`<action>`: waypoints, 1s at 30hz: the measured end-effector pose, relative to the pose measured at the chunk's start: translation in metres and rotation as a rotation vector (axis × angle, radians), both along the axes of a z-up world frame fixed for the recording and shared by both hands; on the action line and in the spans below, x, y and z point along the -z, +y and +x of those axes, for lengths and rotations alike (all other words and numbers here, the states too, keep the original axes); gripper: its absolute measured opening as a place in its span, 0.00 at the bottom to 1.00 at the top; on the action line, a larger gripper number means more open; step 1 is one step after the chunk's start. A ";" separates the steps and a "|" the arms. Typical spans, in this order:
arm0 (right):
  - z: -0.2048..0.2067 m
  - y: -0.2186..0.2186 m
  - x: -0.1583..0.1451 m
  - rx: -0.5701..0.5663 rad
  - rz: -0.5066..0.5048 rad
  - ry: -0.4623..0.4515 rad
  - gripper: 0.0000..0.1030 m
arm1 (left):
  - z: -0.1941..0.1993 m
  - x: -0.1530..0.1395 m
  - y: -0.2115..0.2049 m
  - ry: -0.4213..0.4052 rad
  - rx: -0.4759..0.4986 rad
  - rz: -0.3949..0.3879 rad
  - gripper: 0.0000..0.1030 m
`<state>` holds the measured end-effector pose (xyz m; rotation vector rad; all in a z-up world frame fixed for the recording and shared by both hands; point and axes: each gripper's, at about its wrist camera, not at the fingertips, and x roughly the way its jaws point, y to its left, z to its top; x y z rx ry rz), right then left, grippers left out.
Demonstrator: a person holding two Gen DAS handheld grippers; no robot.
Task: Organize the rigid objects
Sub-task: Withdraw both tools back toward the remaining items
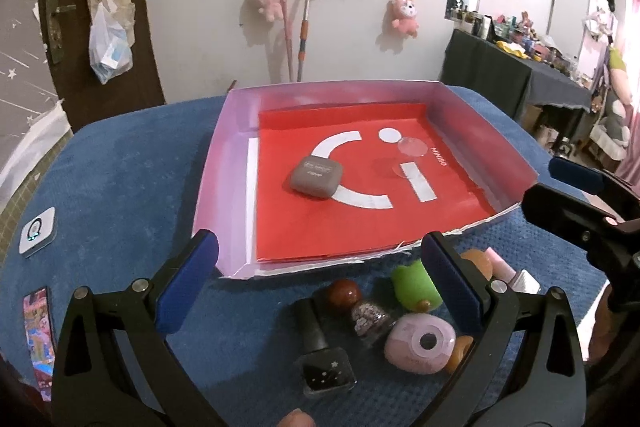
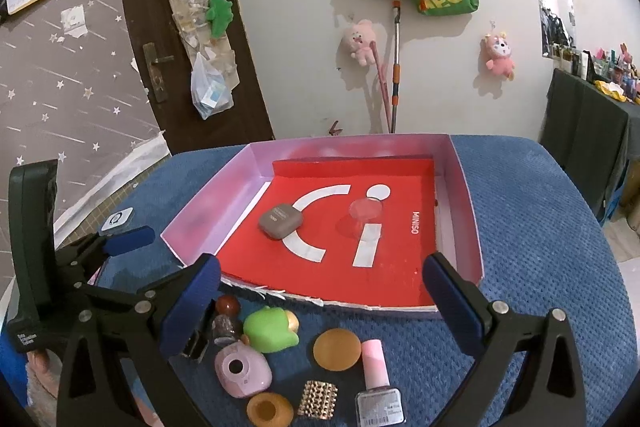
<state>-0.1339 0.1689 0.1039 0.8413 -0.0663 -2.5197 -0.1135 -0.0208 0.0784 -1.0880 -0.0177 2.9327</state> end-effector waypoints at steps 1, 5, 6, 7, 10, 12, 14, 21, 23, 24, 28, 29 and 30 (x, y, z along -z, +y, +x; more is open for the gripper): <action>0.001 0.000 0.001 0.000 0.002 0.000 1.00 | 0.001 0.000 0.000 0.001 -0.001 -0.004 1.00; 0.004 0.002 0.002 0.003 -0.001 -0.004 1.00 | 0.007 0.002 0.002 -0.007 0.011 0.000 1.00; 0.005 0.002 0.003 0.005 0.001 -0.005 1.00 | 0.008 0.003 0.002 -0.010 0.014 0.003 1.00; 0.006 0.004 0.004 0.006 0.002 -0.005 1.00 | 0.010 0.003 0.002 -0.014 0.016 0.007 1.00; 0.009 0.005 0.007 0.006 0.001 -0.013 1.00 | 0.013 0.005 0.001 -0.024 0.018 0.022 1.00; 0.012 0.006 0.009 0.008 0.000 -0.018 1.00 | 0.015 0.007 0.001 -0.031 0.019 0.027 1.00; 0.014 0.007 0.011 0.011 0.001 -0.021 1.00 | 0.018 0.009 0.001 -0.039 0.021 0.027 1.00; 0.024 0.007 0.020 0.015 0.036 -0.030 1.00 | 0.028 0.015 -0.001 -0.069 0.052 0.075 1.00; 0.027 0.006 0.022 0.017 0.051 -0.029 1.00 | 0.031 0.017 -0.001 -0.074 0.053 0.079 1.00; 0.028 0.006 0.024 0.018 0.056 -0.030 1.00 | 0.032 0.018 0.000 -0.076 0.052 0.076 1.00; 0.035 0.005 0.031 0.014 0.078 -0.035 1.00 | 0.038 0.023 0.002 -0.086 0.064 0.073 1.00; 0.037 0.004 0.032 0.016 0.087 -0.033 1.00 | 0.039 0.024 0.003 -0.086 0.064 0.073 1.00; 0.039 0.003 0.032 0.018 0.094 -0.030 1.00 | 0.041 0.025 0.003 -0.084 0.063 0.072 1.00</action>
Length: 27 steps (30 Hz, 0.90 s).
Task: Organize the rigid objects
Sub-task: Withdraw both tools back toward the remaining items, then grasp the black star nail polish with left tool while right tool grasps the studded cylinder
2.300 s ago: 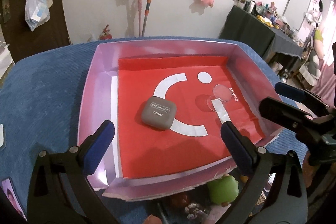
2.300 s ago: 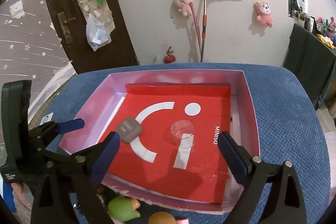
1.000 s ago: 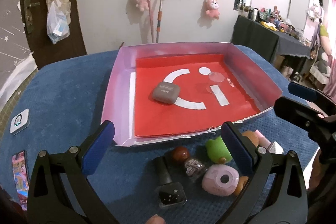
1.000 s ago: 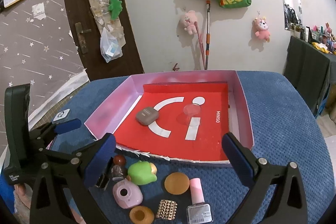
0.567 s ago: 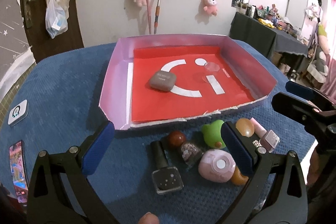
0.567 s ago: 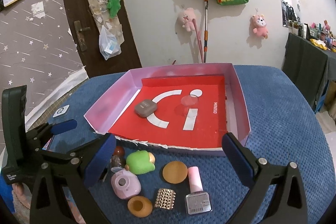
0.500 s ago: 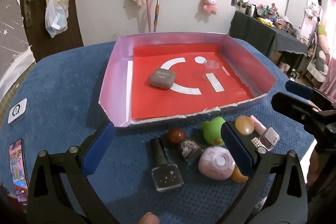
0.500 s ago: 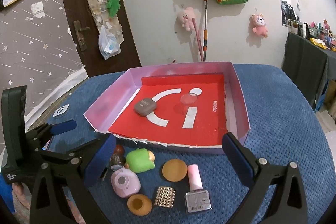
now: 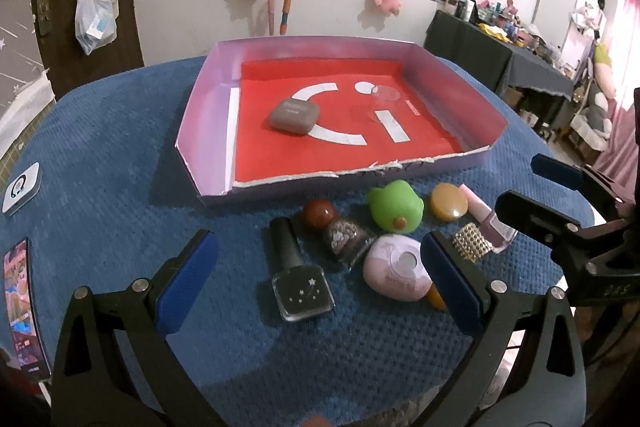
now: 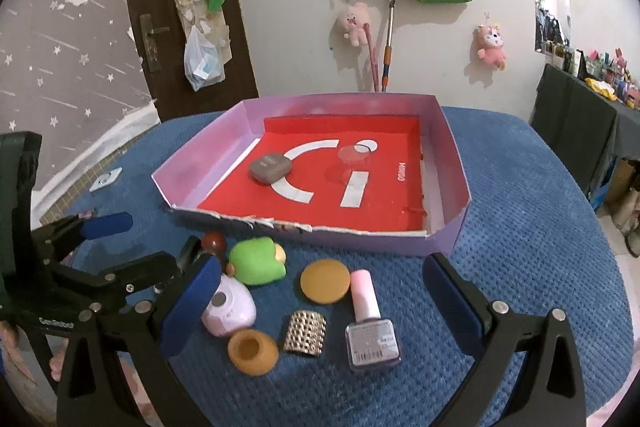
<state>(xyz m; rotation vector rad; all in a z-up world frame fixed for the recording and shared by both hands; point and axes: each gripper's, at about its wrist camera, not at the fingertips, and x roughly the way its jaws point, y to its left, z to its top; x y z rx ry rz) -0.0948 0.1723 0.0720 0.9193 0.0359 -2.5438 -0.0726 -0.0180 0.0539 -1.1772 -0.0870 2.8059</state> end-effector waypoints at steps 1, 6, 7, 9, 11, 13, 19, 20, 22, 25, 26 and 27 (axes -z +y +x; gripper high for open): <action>0.002 -0.001 0.001 0.000 0.009 0.001 0.99 | 0.001 0.001 0.000 0.000 0.000 0.002 1.00; 0.010 0.000 0.006 -0.002 0.019 -0.003 0.95 | 0.006 0.008 -0.003 -0.010 -0.006 0.021 0.99; 0.011 0.001 0.007 0.002 0.018 -0.005 0.95 | 0.006 0.010 -0.004 -0.013 -0.010 0.021 0.99; 0.013 0.004 0.011 0.011 0.011 -0.016 0.91 | 0.007 0.012 -0.006 -0.016 -0.016 0.026 0.96; 0.013 0.007 0.014 0.018 0.011 -0.029 0.85 | 0.008 0.015 -0.007 -0.021 -0.022 0.032 0.89; 0.013 0.012 0.019 0.032 0.015 -0.039 0.82 | 0.008 0.019 -0.009 -0.031 -0.029 0.044 0.83; 0.013 0.024 0.033 0.059 0.019 -0.074 0.73 | 0.009 0.027 -0.014 -0.052 -0.056 0.052 0.80; 0.014 0.025 0.034 0.057 0.015 -0.079 0.72 | 0.009 0.028 -0.014 -0.055 -0.058 0.052 0.76; 0.016 0.025 0.036 0.044 0.009 -0.086 0.66 | 0.009 0.030 -0.016 -0.062 -0.064 0.055 0.71; 0.022 0.020 0.039 0.019 0.000 -0.086 0.61 | 0.009 0.035 -0.018 -0.076 -0.072 0.061 0.66; 0.024 0.019 0.040 0.012 -0.005 -0.087 0.59 | 0.009 0.036 -0.019 -0.080 -0.072 0.063 0.63; 0.026 0.016 0.040 0.005 -0.009 -0.088 0.56 | 0.009 0.038 -0.019 -0.084 -0.072 0.067 0.58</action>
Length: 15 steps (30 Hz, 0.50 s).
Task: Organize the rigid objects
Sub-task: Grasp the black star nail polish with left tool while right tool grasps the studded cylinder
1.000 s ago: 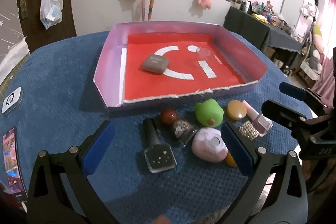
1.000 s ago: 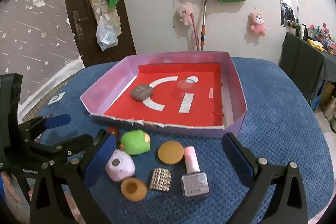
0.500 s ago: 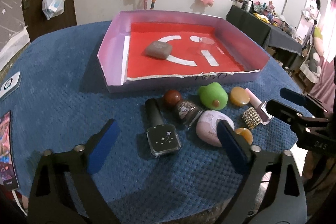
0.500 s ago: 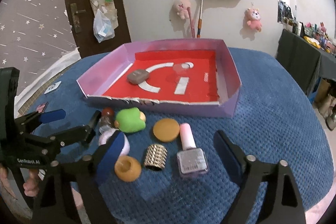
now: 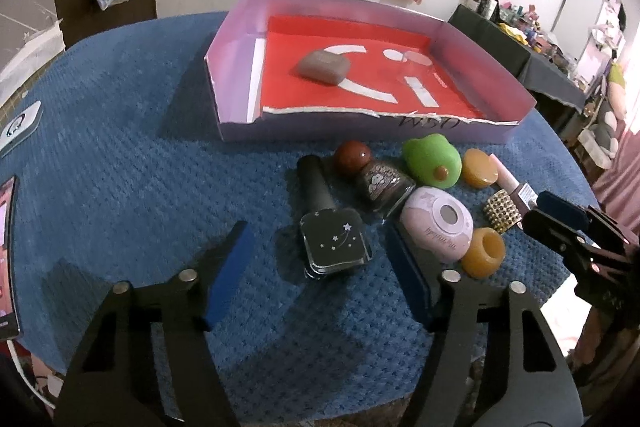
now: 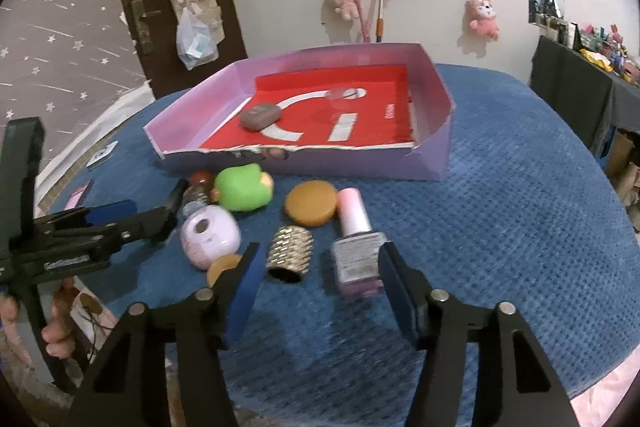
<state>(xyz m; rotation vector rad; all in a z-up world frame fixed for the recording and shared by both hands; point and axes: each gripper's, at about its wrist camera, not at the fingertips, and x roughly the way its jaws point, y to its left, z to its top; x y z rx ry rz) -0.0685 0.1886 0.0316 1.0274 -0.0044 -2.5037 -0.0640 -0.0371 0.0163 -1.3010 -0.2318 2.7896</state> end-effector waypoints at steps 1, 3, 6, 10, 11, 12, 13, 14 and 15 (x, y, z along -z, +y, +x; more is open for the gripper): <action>0.002 -0.002 0.000 -0.004 -0.001 0.004 0.55 | 0.000 0.002 0.000 -0.007 0.003 0.005 0.55; 0.003 -0.007 0.001 -0.013 -0.006 0.010 0.54 | -0.001 0.004 -0.001 -0.016 0.005 0.017 0.52; 0.003 -0.011 0.001 -0.019 -0.020 0.004 0.45 | -0.002 0.006 -0.001 -0.016 0.004 0.022 0.50; 0.000 -0.016 0.005 -0.033 -0.032 -0.014 0.44 | -0.003 0.008 0.002 -0.015 0.008 0.012 0.48; -0.001 -0.017 0.006 -0.029 -0.028 -0.016 0.44 | -0.003 0.008 0.002 -0.013 0.007 0.010 0.48; -0.003 -0.018 0.008 -0.025 -0.025 -0.021 0.43 | -0.003 0.008 0.003 -0.011 0.006 0.005 0.48; -0.006 -0.018 0.010 -0.022 -0.027 -0.030 0.40 | -0.003 0.008 0.003 -0.009 0.005 0.002 0.48; -0.008 -0.018 0.012 -0.018 -0.033 -0.039 0.38 | -0.003 0.008 0.003 -0.008 0.004 0.001 0.48; -0.009 -0.017 0.012 -0.013 -0.033 -0.036 0.35 | -0.003 0.009 0.003 -0.007 0.003 0.001 0.48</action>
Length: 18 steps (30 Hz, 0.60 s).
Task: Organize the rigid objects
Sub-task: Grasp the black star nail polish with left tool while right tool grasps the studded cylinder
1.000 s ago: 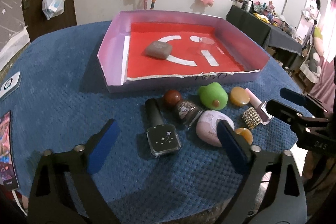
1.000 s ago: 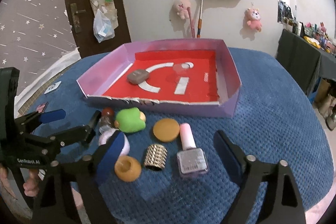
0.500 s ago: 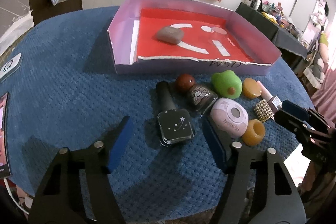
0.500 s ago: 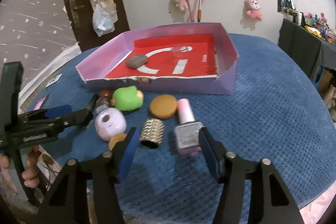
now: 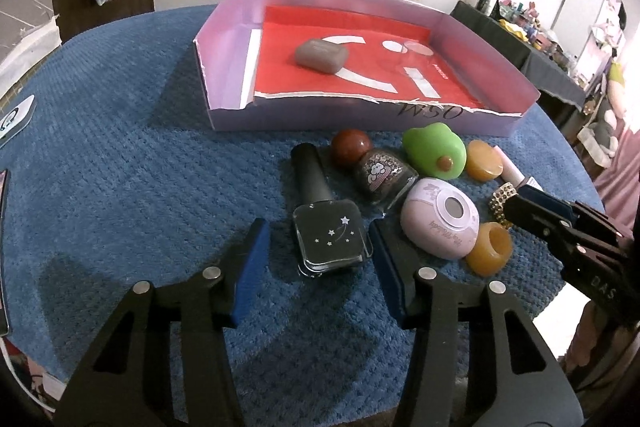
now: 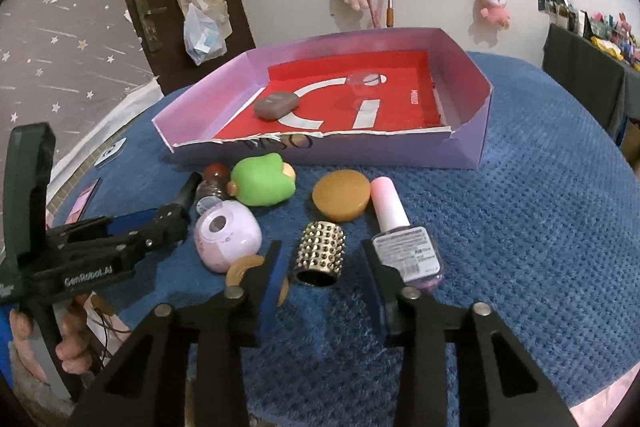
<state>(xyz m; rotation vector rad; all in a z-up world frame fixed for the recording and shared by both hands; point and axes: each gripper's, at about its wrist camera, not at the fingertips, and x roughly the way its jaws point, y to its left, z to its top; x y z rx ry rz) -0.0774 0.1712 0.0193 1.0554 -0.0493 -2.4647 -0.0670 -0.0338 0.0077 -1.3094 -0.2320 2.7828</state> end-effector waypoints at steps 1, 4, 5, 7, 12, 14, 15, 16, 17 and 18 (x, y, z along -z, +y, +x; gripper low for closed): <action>-0.001 -0.001 0.000 0.004 0.006 0.004 0.35 | 0.000 0.000 0.000 0.002 -0.004 0.002 0.47; -0.004 -0.005 0.000 0.002 0.030 0.009 0.34 | -0.001 0.000 0.001 0.007 -0.021 0.002 0.45; -0.005 -0.006 0.001 -0.001 0.034 0.008 0.33 | 0.000 0.001 0.003 0.008 -0.022 0.009 0.39; -0.003 -0.008 0.002 -0.012 0.044 0.007 0.27 | 0.001 0.001 0.006 0.013 -0.037 0.001 0.38; -0.001 -0.011 0.008 -0.026 0.053 -0.010 0.26 | 0.002 0.000 0.007 0.014 -0.042 0.003 0.37; -0.001 -0.009 0.005 -0.027 0.036 -0.009 0.26 | 0.004 -0.002 0.005 0.022 -0.048 0.003 0.36; 0.000 -0.007 0.002 -0.025 0.028 0.001 0.26 | 0.005 -0.004 0.004 0.028 -0.054 -0.005 0.36; 0.001 -0.006 -0.001 -0.026 0.021 0.008 0.26 | 0.007 -0.006 0.004 0.037 -0.057 -0.010 0.36; 0.001 -0.005 -0.005 -0.027 0.016 0.017 0.26 | 0.008 -0.008 0.003 0.044 -0.054 -0.007 0.35; 0.002 -0.005 -0.008 -0.030 0.013 0.024 0.26 | 0.009 -0.010 0.003 0.050 -0.051 -0.005 0.35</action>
